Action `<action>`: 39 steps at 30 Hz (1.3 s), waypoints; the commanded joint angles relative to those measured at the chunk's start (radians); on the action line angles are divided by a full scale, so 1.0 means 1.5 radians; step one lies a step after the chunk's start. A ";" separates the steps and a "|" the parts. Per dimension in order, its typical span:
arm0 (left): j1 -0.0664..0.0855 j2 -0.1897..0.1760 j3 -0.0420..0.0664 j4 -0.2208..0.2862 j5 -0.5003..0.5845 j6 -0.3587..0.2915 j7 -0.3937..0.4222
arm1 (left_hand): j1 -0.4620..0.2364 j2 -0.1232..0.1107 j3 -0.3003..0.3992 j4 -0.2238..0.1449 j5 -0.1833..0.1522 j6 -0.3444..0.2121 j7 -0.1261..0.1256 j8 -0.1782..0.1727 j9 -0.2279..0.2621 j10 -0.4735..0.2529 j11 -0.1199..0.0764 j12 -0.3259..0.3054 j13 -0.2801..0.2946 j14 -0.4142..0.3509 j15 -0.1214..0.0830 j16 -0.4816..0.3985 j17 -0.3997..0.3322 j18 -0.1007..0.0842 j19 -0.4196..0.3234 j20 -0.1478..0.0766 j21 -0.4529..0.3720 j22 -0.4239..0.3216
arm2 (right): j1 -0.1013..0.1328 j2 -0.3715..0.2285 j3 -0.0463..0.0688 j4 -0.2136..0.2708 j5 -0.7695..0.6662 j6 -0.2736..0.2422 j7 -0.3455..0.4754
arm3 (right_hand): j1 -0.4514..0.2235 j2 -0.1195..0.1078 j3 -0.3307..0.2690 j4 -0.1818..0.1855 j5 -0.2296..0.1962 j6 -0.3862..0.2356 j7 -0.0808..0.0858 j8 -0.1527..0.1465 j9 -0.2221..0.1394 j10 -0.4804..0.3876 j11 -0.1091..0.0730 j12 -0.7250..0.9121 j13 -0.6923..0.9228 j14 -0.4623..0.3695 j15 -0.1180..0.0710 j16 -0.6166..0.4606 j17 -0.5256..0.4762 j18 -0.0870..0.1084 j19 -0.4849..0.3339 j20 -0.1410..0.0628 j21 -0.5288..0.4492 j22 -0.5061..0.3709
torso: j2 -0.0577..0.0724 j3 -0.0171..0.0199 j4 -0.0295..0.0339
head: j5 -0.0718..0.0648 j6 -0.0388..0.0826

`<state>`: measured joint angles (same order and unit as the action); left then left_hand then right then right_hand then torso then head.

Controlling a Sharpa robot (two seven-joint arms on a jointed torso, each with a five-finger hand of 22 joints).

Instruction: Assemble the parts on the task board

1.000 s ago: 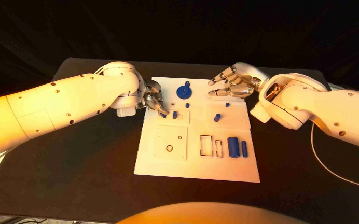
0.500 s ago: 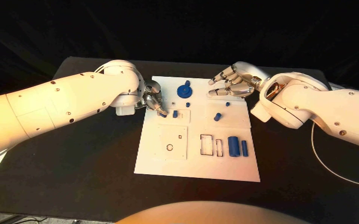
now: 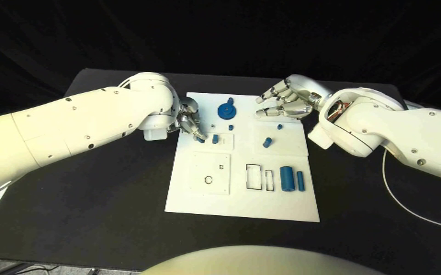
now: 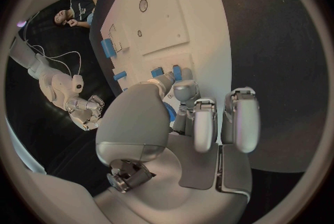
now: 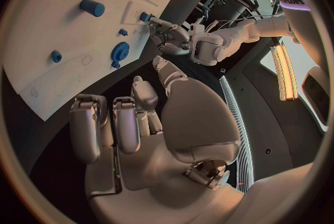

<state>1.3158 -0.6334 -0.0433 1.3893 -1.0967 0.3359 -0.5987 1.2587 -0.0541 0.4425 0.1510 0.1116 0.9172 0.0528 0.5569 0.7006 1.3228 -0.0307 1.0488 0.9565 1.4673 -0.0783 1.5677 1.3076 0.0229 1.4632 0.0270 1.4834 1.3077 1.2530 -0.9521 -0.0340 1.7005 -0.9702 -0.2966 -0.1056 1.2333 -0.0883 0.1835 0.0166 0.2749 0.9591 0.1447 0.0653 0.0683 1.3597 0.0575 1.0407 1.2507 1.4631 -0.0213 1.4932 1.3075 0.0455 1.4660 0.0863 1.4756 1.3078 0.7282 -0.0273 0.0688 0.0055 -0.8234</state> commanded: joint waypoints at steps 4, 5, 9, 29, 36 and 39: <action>-0.006 0.007 -0.005 0.000 0.015 0.012 -0.023 | -0.019 -0.004 0.062 -0.057 0.000 0.023 -0.012 0.010 0.004 0.010 -0.002 0.007 0.005 0.069 -0.005 0.002 0.175 -0.001 0.049 -0.003 0.006 0.134 | -0.001 0.000 0.000 0.001 -0.002 0.008 0.006 | -0.002 0.007 -0.003 0.001 0.002 0.004 0.002 0.002 0.001 -0.004 -0.001 0.000 0.000 0.051 0.002 -0.002 0.078 -0.001 0.003 0.000 -0.003 0.038 | 0.000 0.0003 -0.0006 | -0.001 -0.002; -0.006 0.007 -0.005 0.000 0.016 0.014 -0.025 | -0.023 -0.004 0.060 -0.056 0.000 0.026 -0.013 0.012 0.005 0.012 -0.003 0.009 0.006 0.069 -0.006 0.002 0.175 -0.001 0.050 -0.004 0.007 0.135 | -0.001 0.000 0.000 0.001 -0.002 0.008 0.006 | -0.002 0.007 -0.003 0.001 0.002 0.004 0.001 0.002 0.001 -0.004 -0.001 0.000 0.000 0.051 0.002 -0.002 0.078 -0.001 0.003 0.000 -0.003 0.038 | 0.000 0.0004 -0.0005 | -0.001 -0.002; -0.006 0.008 -0.005 -0.002 0.018 0.018 -0.029 | -0.036 -0.009 0.055 -0.053 0.005 0.035 -0.018 0.017 0.007 0.019 -0.007 0.016 0.013 0.069 -0.009 0.002 0.175 -0.003 0.052 -0.006 0.012 0.139 | -0.001 -0.001 0.000 0.001 -0.002 0.009 0.006 | -0.002 0.007 -0.003 0.001 0.002 0.004 0.001 0.002 0.001 -0.004 -0.001 0.000 0.000 0.051 0.002 -0.003 0.078 -0.001 0.003 0.000 -0.003 0.038 | 0.000 0.0002 -0.0001 | -0.002 -0.003; -0.006 0.012 -0.006 -0.006 0.019 0.004 -0.037 | -0.094 -0.021 0.018 -0.029 0.014 0.061 -0.028 0.016 0.006 0.037 -0.015 0.026 0.025 0.069 -0.015 0.002 0.175 -0.007 0.060 -0.011 0.029 0.153 | 0.000 -0.001 0.000 0.003 -0.002 0.008 0.007 | -0.002 0.007 -0.003 0.001 0.002 0.004 0.001 0.002 0.001 -0.004 -0.001 0.000 0.000 0.051 0.002 -0.003 0.078 -0.001 0.003 0.000 -0.003 0.038 | -0.001 0.0000 0.0001 | -0.002 -0.005; -0.006 0.014 -0.006 -0.008 0.019 0.003 -0.043 | -0.107 -0.020 0.007 -0.022 0.014 0.068 -0.029 0.016 0.006 0.042 -0.016 0.029 0.029 0.069 -0.016 0.002 0.175 -0.009 0.062 -0.012 0.035 0.158 | 0.000 -0.001 0.000 0.003 -0.001 0.007 0.007 | -0.002 0.007 -0.003 0.001 0.002 0.004 0.001 0.002 0.001 -0.004 -0.001 0.000 0.000 0.051 0.002 -0.003 0.078 -0.001 0.003 0.000 -0.003 0.038 | 0.000 0.0002 -0.0006 | -0.003 -0.005; -0.006 0.014 -0.006 -0.009 0.019 0.003 -0.045 | -0.110 -0.019 0.004 -0.020 0.014 0.069 -0.030 0.016 0.005 0.043 -0.016 0.031 0.031 0.069 -0.016 0.002 0.175 -0.009 0.063 -0.012 0.036 0.159 | 0.000 -0.002 0.000 0.003 -0.001 0.007 0.007 | -0.002 0.007 -0.003 0.001 0.002 0.004 0.001 0.002 0.001 -0.004 -0.001 0.000 0.000 0.051 0.002 -0.003 0.078 -0.001 0.003 0.000 -0.003 0.038 | 0.000 0.0003 -0.0002 | -0.004 -0.005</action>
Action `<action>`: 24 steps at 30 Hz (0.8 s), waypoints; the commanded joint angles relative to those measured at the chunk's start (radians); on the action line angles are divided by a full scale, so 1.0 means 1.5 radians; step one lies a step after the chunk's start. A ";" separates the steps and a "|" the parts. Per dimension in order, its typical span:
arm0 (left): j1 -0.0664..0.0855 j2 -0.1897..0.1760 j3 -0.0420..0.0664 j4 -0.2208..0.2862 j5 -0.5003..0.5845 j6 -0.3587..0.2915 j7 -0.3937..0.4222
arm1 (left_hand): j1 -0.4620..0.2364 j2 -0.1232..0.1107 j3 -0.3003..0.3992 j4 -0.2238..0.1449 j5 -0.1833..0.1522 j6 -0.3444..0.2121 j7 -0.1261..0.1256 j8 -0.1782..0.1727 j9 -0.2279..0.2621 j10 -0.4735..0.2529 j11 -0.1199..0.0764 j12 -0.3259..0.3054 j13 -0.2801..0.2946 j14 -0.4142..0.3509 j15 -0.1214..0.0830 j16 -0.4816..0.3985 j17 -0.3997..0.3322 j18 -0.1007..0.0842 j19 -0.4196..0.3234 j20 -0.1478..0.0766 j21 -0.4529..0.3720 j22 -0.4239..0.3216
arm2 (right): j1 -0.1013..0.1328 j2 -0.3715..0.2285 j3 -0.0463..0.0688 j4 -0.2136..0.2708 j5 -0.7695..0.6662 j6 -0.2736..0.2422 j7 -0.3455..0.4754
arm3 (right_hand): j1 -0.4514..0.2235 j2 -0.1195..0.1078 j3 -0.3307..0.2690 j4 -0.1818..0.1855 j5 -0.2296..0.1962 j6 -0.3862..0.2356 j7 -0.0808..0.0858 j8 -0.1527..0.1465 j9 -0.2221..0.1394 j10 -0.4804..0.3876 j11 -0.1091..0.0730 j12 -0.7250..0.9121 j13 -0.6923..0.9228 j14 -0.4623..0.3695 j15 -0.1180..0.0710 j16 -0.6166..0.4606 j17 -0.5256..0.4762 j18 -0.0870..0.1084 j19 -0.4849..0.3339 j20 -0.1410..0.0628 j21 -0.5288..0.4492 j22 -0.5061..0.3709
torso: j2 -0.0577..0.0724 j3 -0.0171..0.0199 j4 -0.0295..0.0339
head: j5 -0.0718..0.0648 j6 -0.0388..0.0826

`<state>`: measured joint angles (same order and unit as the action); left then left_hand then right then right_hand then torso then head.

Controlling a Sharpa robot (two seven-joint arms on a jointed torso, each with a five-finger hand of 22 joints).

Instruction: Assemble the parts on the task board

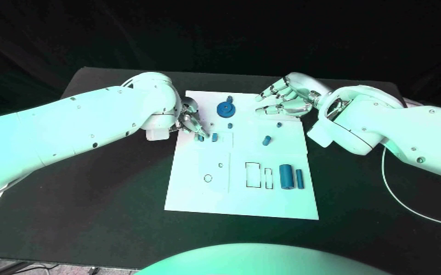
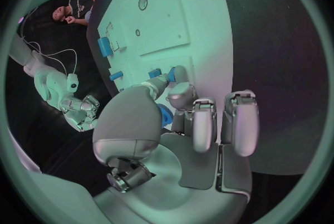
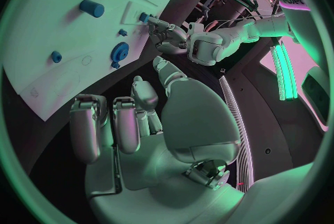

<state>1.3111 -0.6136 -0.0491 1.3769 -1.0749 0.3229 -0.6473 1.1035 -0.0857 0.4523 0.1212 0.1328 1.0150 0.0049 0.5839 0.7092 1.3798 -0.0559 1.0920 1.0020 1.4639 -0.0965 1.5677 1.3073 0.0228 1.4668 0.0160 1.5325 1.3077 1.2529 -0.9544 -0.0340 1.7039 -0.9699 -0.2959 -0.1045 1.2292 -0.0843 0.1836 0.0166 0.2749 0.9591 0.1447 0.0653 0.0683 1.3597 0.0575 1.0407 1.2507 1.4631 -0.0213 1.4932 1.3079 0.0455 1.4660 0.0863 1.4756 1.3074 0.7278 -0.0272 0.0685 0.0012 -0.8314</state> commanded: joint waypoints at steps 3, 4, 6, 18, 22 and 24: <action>-0.003 0.002 -0.002 -0.002 0.005 0.010 -0.014 | -0.012 0.002 -0.008 0.002 -0.001 0.006 0.002 -0.002 0.000 0.006 0.000 0.002 0.000 0.071 -0.004 0.002 0.176 -0.009 0.060 -0.005 0.003 0.159 | 0.000 0.000 0.000 0.001 -0.002 0.007 0.006 | 0.001 0.005 -0.003 0.001 0.002 0.004 0.001 0.002 0.001 -0.004 -0.001 0.000 0.000 0.051 0.002 -0.003 0.077 -0.001 0.003 0.000 -0.003 0.038 | 0.000 0.0005 -0.0001 | -0.001 0.000; -0.003 0.002 -0.002 -0.003 0.005 0.010 -0.015 | -0.013 0.002 -0.009 0.003 -0.001 0.006 0.002 -0.002 0.000 0.006 0.000 0.002 0.000 0.071 -0.004 0.002 0.176 -0.009 0.060 -0.005 0.003 0.159 | 0.000 0.000 0.000 0.002 -0.002 0.006 0.006 | 0.001 0.005 -0.004 0.001 0.002 0.004 0.001 0.002 0.001 -0.005 -0.001 -0.001 0.000 0.051 0.001 -0.003 0.077 -0.001 0.002 0.000 -0.003 0.038 | 0.000 0.0004 0.0000 | -0.001 0.001; -0.003 0.002 -0.002 -0.004 0.005 0.008 -0.016 | -0.018 0.003 -0.013 0.006 -0.001 0.007 0.002 -0.003 -0.001 0.006 0.000 0.001 0.000 0.071 -0.005 0.002 0.176 -0.009 0.060 -0.005 0.004 0.159 | 0.000 -0.001 0.000 0.002 -0.002 0.006 0.006 | 0.001 0.005 -0.004 0.001 0.003 0.004 0.001 0.002 0.001 -0.005 -0.001 -0.002 -0.001 0.050 0.001 -0.003 0.076 0.000 0.002 0.000 -0.004 0.036 | 0.000 0.0001 0.0001 | -0.002 0.000; -0.003 -0.001 -0.001 -0.007 0.005 -0.005 -0.020 | -0.074 -0.014 -0.083 0.042 -0.009 0.016 0.003 -0.004 0.000 0.009 0.001 0.000 0.001 0.071 -0.004 0.002 0.176 -0.011 0.062 -0.005 0.008 0.163 | 0.000 -0.001 0.000 0.001 -0.001 0.007 0.007 | 0.001 0.005 -0.004 0.001 0.003 0.004 0.001 0.002 0.001 -0.005 -0.001 -0.002 -0.001 0.050 0.001 -0.003 0.076 0.000 0.002 0.000 -0.004 0.036 | 0.000 -0.0006 0.0003 | -0.003 0.002; -0.003 -0.006 0.000 -0.004 0.005 -0.020 -0.018 | -0.091 -0.018 -0.129 0.060 -0.013 0.017 0.002 -0.006 0.000 0.009 0.000 -0.001 0.001 0.071 -0.005 0.002 0.176 -0.011 0.063 -0.006 0.009 0.164 | 0.000 -0.001 0.000 0.001 -0.001 0.007 0.007 | 0.001 0.005 -0.004 0.001 0.003 0.004 0.001 0.002 0.001 -0.005 -0.001 -0.002 -0.001 0.050 0.001 -0.003 0.076 0.000 0.002 0.000 -0.004 0.036 | 0.000 -0.0008 0.0002 | -0.003 0.002; -0.003 -0.009 0.001 -0.002 0.005 -0.031 -0.017 | -0.093 -0.015 -0.149 0.069 -0.016 0.017 0.001 -0.006 0.001 0.009 -0.001 -0.001 0.001 0.071 -0.006 0.002 0.176 -0.011 0.063 -0.006 0.009 0.164 | 0.000 -0.001 0.000 0.001 -0.001 0.007 0.007 | 0.001 0.005 -0.004 0.001 0.003 0.004 0.001 0.002 0.001 -0.005 -0.001 -0.002 -0.001 0.050 0.001 -0.003 0.076 0.000 0.002 0.000 -0.004 0.036 | 0.000 -0.0008 0.0002 | -0.003 0.002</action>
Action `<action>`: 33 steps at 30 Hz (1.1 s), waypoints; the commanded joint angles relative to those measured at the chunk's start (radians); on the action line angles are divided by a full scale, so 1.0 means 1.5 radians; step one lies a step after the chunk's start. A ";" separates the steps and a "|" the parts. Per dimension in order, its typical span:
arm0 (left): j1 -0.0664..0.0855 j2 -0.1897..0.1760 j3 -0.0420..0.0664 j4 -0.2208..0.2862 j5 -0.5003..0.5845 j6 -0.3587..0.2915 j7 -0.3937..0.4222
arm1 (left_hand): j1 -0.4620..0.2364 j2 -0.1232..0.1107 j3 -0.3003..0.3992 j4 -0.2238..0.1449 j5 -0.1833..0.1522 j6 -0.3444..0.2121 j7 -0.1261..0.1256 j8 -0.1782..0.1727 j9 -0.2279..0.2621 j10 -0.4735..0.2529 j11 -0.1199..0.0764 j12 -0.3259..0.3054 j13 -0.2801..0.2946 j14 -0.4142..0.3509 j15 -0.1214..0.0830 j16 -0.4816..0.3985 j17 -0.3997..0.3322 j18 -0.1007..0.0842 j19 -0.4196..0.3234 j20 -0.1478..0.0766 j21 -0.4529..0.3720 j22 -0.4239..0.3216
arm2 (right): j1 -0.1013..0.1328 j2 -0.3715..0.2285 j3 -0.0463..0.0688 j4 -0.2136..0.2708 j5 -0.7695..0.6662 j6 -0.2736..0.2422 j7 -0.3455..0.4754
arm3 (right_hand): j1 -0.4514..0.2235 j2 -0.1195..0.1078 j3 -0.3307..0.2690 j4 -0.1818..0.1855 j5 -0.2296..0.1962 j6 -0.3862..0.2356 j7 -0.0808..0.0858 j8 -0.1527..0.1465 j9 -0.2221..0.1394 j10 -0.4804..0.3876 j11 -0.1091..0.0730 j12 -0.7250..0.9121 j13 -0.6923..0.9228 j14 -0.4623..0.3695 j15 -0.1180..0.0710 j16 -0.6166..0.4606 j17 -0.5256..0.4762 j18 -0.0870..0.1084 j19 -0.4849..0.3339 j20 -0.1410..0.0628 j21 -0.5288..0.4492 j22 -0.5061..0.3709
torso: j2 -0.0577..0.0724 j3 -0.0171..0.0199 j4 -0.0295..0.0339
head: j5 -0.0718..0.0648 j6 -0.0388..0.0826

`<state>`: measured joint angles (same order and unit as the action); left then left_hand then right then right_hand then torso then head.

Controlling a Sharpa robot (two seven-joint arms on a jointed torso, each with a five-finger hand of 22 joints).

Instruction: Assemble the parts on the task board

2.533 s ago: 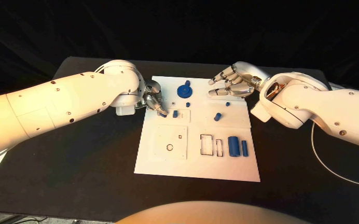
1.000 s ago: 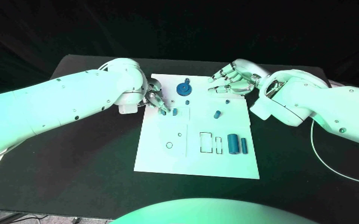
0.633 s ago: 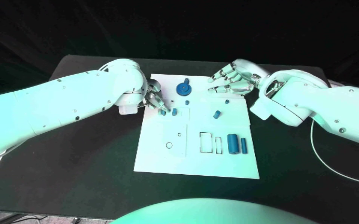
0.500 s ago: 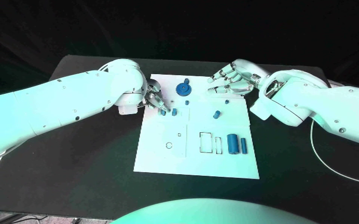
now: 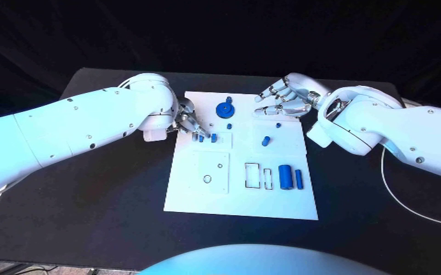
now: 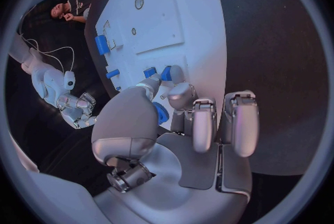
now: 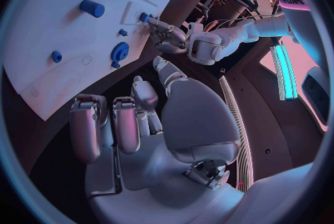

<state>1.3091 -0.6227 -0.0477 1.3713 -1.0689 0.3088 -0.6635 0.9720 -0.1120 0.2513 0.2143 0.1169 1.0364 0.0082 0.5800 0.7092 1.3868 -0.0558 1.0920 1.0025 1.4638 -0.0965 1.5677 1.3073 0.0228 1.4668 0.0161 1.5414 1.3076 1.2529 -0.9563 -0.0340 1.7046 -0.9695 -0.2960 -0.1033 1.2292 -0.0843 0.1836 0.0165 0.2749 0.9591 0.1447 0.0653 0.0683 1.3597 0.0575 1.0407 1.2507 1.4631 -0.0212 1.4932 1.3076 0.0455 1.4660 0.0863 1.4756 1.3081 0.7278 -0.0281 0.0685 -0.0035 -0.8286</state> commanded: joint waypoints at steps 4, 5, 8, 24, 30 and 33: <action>-0.001 -0.009 0.001 0.007 0.003 -0.049 0.001 | -0.006 0.010 -0.044 0.023 -0.011 0.004 -0.001 -0.004 0.002 0.005 -0.001 -0.001 0.002 0.071 -0.006 0.002 0.176 -0.011 0.062 -0.007 0.002 0.164 | 0.000 0.000 0.000 0.000 -0.001 0.008 0.007 | 0.001 0.005 -0.004 0.001 0.003 0.004 0.001 0.002 0.001 -0.005 -0.001 -0.002 -0.001 0.050 0.001 -0.003 0.076 0.000 0.002 0.000 -0.004 0.036 | 0.000 0.0000 0.0003 | 0.000 0.001; -0.001 -0.011 0.001 0.008 0.005 -0.058 0.004 | -0.006 0.011 -0.046 0.024 -0.011 0.004 -0.001 -0.004 0.002 0.005 -0.001 -0.001 0.002 0.071 -0.006 0.002 0.176 -0.011 0.062 -0.007 0.002 0.164 | 0.000 0.000 0.000 0.000 -0.001 0.008 0.007 | 0.001 0.005 -0.004 0.001 0.003 0.004 0.001 0.002 0.001 -0.005 -0.001 -0.002 -0.001 0.050 0.001 -0.003 0.076 0.000 0.002 0.000 -0.004 0.036 | 0.000 0.0000 0.0003 | 0.000 0.001; -0.001 -0.019 0.004 0.014 0.025 -0.097 0.022 | -0.003 0.015 -0.055 0.028 -0.011 0.002 -0.001 -0.004 0.003 0.003 -0.001 -0.003 0.000 0.071 -0.007 0.002 0.176 -0.009 0.060 -0.007 -0.004 0.160 | 0.000 0.000 0.000 0.000 -0.001 0.008 0.007 | 0.001 0.005 -0.004 0.001 0.003 0.004 0.001 0.002 0.001 -0.005 -0.001 -0.002 -0.001 0.050 0.001 -0.003 0.076 0.000 0.002 0.000 -0.004 0.036 | 0.000 -0.0002 0.0003 | -0.001 0.001; -0.002 -0.037 0.003 0.033 0.092 -0.258 0.324 | 0.235 0.046 -0.071 -0.036 0.016 -0.175 0.091 -0.119 -0.067 -0.296 0.086 -0.320 -0.274 -0.135 0.062 -0.355 -0.161 0.097 -0.219 0.047 -0.630 -0.240 | 0.000 -0.001 0.000 -0.001 -0.001 0.007 0.007 | 0.001 0.005 -0.005 0.001 0.003 0.004 0.001 0.002 0.001 -0.005 -0.001 -0.002 -0.001 0.050 0.001 -0.004 0.076 0.000 0.002 0.000 -0.004 0.036 | 0.000 -0.0003 0.0009 | -0.007 0.007; -0.015 -0.013 -0.003 0.024 -0.058 -0.322 0.435 | 0.347 0.019 0.008 -0.088 -0.002 -0.164 0.090 -0.212 -0.187 -0.302 0.095 -0.464 -0.423 -0.193 0.076 -0.523 -0.319 0.109 -0.206 0.058 -0.705 -0.305 | 0.000 -0.001 0.000 -0.003 -0.001 0.006 0.007 | 0.002 0.005 -0.005 0.002 0.003 0.004 0.001 0.002 0.001 -0.005 -0.001 -0.002 -0.001 0.050 0.001 -0.004 0.075 0.000 0.002 0.000 -0.004 0.035 | 0.000 -0.0002 0.0003 | -0.012 0.012; -0.021 -0.001 -0.005 0.015 -0.126 -0.333 0.450 | 0.346 -0.003 0.018 -0.094 -0.002 -0.146 0.077 -0.240 -0.223 -0.293 0.099 -0.505 -0.469 -0.157 0.073 -0.507 -0.318 0.108 -0.182 0.060 -0.708 -0.313 | 0.000 0.000 0.000 -0.003 -0.001 0.006 0.008 | 0.003 0.006 -0.005 0.001 0.004 0.004 0.001 0.002 0.001 -0.006 -0.001 -0.002 -0.001 0.050 0.001 -0.004 0.075 0.000 0.001 0.000 -0.005 0.035 | 0.001 -0.0005 -0.0005 | -0.014 0.014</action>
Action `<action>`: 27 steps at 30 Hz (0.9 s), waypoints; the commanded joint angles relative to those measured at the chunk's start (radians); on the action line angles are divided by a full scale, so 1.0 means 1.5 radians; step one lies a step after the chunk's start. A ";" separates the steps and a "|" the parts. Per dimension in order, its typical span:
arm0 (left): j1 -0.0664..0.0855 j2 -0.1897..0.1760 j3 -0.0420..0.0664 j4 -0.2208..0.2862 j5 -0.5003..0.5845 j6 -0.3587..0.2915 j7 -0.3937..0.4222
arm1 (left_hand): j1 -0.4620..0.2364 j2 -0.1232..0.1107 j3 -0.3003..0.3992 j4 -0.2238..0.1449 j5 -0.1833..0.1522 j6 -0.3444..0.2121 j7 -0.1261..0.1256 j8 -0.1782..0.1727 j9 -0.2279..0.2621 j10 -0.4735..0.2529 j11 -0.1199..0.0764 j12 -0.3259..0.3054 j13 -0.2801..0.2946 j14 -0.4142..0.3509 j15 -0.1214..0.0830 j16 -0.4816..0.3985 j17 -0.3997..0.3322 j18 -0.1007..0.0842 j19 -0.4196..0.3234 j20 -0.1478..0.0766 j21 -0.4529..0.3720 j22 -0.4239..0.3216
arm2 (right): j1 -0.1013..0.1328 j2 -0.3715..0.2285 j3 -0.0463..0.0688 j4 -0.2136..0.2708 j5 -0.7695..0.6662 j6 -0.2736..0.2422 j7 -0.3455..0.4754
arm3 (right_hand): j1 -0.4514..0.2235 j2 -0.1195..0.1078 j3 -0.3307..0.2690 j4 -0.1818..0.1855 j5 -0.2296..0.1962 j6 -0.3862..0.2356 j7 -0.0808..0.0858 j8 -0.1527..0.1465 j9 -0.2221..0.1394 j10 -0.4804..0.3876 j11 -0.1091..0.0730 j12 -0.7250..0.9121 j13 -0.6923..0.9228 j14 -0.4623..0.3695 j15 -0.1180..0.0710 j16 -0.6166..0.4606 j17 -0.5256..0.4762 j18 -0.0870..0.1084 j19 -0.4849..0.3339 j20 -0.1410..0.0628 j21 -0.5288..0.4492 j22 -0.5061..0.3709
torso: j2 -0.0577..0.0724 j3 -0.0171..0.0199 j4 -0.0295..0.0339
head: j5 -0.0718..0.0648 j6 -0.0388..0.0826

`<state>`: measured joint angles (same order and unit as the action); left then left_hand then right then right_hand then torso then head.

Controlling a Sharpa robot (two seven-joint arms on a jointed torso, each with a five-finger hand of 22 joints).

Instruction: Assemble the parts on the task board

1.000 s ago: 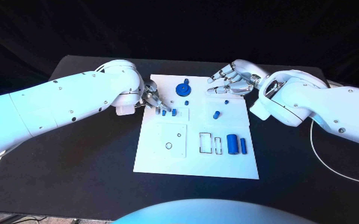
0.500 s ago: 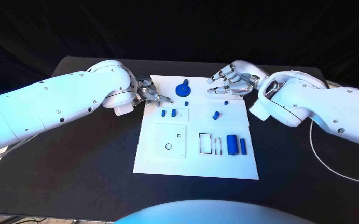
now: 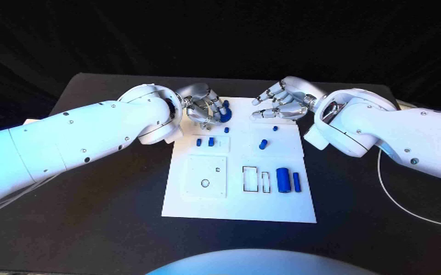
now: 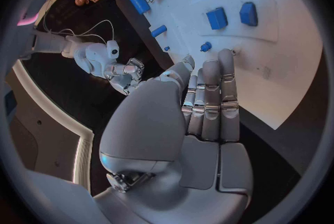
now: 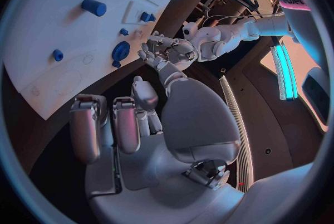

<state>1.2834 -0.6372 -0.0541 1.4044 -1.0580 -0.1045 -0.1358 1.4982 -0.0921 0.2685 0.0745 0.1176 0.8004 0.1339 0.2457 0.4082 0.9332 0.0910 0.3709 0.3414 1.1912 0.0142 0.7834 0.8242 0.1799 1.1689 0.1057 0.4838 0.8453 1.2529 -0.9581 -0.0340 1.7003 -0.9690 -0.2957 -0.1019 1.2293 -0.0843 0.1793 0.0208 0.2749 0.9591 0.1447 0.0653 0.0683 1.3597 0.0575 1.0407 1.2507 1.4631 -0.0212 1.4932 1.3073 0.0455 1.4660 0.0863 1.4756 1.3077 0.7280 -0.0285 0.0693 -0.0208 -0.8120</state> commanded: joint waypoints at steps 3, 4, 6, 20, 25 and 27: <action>-0.009 0.021 -0.002 -0.017 -0.197 -0.046 0.096 | -0.023 -0.028 0.003 0.003 -0.005 0.027 -0.010 -0.035 -0.049 0.010 0.004 -0.053 -0.062 0.084 -0.002 0.095 0.064 0.002 0.049 0.002 0.001 -0.009 | 0.000 0.001 0.000 -0.001 -0.002 0.005 0.007 | 0.004 0.007 -0.002 -0.001 0.004 0.004 0.001 0.002 0.001 -0.006 -0.001 -0.002 -0.001 0.050 0.001 -0.004 0.075 0.000 0.001 0.000 -0.005 0.035 | 0.001 0.0000 -0.0011 | -0.004 0.004; -0.011 0.025 -0.003 -0.020 -0.215 -0.042 0.094 | -0.028 -0.031 -0.002 0.004 -0.006 0.033 -0.007 -0.042 -0.058 0.011 0.004 -0.060 -0.072 0.112 -0.002 0.144 0.102 0.003 0.067 0.001 0.007 -0.008 | 0.000 0.002 0.000 -0.001 -0.002 0.005 0.007 | 0.004 0.007 -0.002 -0.001 0.004 0.004 0.001 0.002 0.001 -0.006 -0.001 -0.002 -0.001 0.050 0.001 -0.004 0.075 0.000 0.001 0.000 -0.005 0.035 | 0.001 0.0001 -0.0013 | -0.004 0.005; -0.013 0.032 -0.004 -0.025 -0.243 -0.035 0.089 | -0.035 -0.032 -0.009 0.005 -0.007 0.046 -0.006 -0.049 -0.072 0.018 0.002 -0.067 -0.086 0.153 -0.005 0.229 0.174 -0.006 0.109 0.000 0.066 0.029 | 0.000 0.002 0.000 -0.001 -0.002 0.005 0.007 | 0.004 0.007 -0.002 -0.001 0.004 0.004 0.001 0.002 0.001 -0.006 -0.001 -0.002 -0.001 0.050 0.001 -0.004 0.075 0.000 0.001 0.000 -0.005 0.035 | 0.001 0.0004 -0.0011 | -0.005 0.005; -0.020 0.073 -0.005 -0.061 -0.328 0.013 0.039 | -0.046 -0.025 -0.011 0.009 -0.005 0.116 -0.009 -0.067 -0.119 0.086 -0.017 -0.083 -0.131 0.205 -0.025 0.346 0.255 -0.044 0.208 -0.021 0.312 0.197 | 0.000 0.003 0.000 -0.002 -0.002 0.005 0.008 | 0.005 0.008 -0.002 -0.002 0.005 0.004 0.001 0.002 0.001 -0.006 -0.001 -0.002 -0.001 0.050 0.001 -0.004 0.075 0.000 0.002 0.000 -0.005 0.036 | 0.000 0.0006 -0.0002 | -0.007 0.003; -0.020 0.082 -0.005 -0.069 -0.336 0.019 0.036 | -0.042 -0.022 0.000 0.008 -0.005 0.134 -0.013 -0.068 -0.124 0.103 -0.021 -0.090 -0.138 0.205 -0.030 0.338 0.237 -0.049 0.216 -0.025 0.342 0.219 | 0.000 0.004 0.000 -0.002 -0.002 0.006 0.008 | 0.005 0.008 -0.002 -0.002 0.005 0.004 0.001 0.002 0.001 -0.006 -0.001 -0.002 -0.001 0.050 0.001 -0.004 0.075 0.000 0.002 0.000 -0.005 0.036 | 0.001 0.0003 -0.0009 | -0.007 0.002; -0.020 0.085 -0.005 -0.071 -0.339 0.022 0.035 | -0.041 -0.022 0.003 0.007 -0.004 0.137 -0.014 -0.069 -0.126 0.107 -0.022 -0.094 -0.140 0.205 -0.031 0.335 0.232 -0.050 0.217 -0.026 0.348 0.223 | 0.000 0.004 0.000 -0.002 -0.002 0.006 0.008 | 0.005 0.008 -0.002 -0.002 0.005 0.004 0.001 0.002 0.001 -0.006 -0.001 -0.002 -0.001 0.050 0.001 -0.004 0.075 0.000 0.002 0.000 -0.005 0.036 | 0.000 0.0004 -0.0005 | -0.008 0.002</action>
<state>1.2543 -0.5133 -0.0621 1.2986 -1.5287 -0.1013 -0.0703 1.4363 -0.1345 0.2689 0.0845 0.1115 1.0021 0.1138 0.1447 0.2196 1.0856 0.0569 0.2344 0.1320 1.4659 -0.0269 1.2888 1.1744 0.1247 1.4637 0.0730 1.0030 1.1776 1.2529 -0.9532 -0.0340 1.6968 -0.9689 -0.2958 -0.0997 1.2346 -0.0790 0.1795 0.0207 0.2789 0.9591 0.1447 0.0653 0.0683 1.3597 0.0575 1.0407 1.2498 1.4631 -0.0213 1.4932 1.3079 0.0455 1.4660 0.0863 1.4717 1.3074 0.7285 -0.0277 0.0685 -0.0319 -0.8082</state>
